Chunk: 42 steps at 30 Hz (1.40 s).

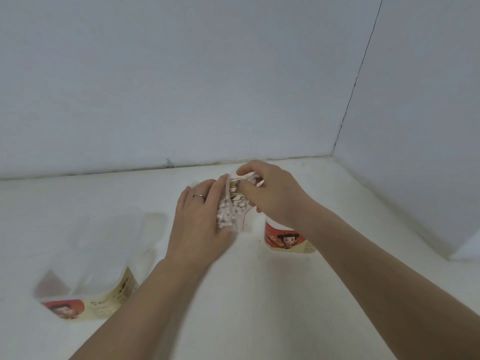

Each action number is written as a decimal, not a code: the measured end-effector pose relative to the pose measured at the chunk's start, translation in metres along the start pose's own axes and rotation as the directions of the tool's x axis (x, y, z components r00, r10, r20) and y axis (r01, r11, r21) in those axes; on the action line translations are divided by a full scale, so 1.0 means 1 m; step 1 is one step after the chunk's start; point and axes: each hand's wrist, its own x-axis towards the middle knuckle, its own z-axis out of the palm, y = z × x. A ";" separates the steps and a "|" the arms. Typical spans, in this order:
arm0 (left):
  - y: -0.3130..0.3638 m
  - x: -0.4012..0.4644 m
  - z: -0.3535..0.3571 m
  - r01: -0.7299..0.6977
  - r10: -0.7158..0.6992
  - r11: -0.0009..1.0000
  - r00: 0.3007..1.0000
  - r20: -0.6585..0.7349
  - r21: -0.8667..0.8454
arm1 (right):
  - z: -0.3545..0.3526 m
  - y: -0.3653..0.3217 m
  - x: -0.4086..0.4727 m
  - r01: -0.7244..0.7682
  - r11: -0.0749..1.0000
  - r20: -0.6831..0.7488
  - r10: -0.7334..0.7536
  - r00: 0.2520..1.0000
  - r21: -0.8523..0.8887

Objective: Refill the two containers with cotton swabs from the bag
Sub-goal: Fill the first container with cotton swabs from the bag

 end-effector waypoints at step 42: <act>0.007 0.028 0.012 0.070 -0.082 0.990 0.993 0.090 0.124 | -0.025 0.008 0.019 -0.129 0.991 0.081 0.125 0.989 0.044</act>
